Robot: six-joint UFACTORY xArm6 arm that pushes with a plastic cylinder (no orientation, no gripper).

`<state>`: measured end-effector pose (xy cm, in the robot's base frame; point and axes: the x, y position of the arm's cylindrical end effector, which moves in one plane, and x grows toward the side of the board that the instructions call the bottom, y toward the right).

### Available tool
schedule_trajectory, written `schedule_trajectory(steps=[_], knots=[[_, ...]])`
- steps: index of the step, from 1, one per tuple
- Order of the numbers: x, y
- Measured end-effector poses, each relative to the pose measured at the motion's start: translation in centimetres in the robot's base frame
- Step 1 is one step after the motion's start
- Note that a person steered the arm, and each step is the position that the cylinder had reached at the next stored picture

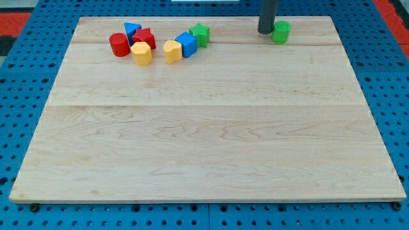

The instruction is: Slide the red circle to the left

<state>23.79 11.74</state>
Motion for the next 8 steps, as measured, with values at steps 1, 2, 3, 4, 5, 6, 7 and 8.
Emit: schedule_trajectory(steps=[1,2,3,4,5,6,7,8], knots=[[-2.2,-2.6],[-2.4,-8.4],[-2.2,-14.4],[-1.7,-19.1],[2.5,-19.4],[3.3,-18.1],[2.9,-16.8],[2.1,-16.5]])
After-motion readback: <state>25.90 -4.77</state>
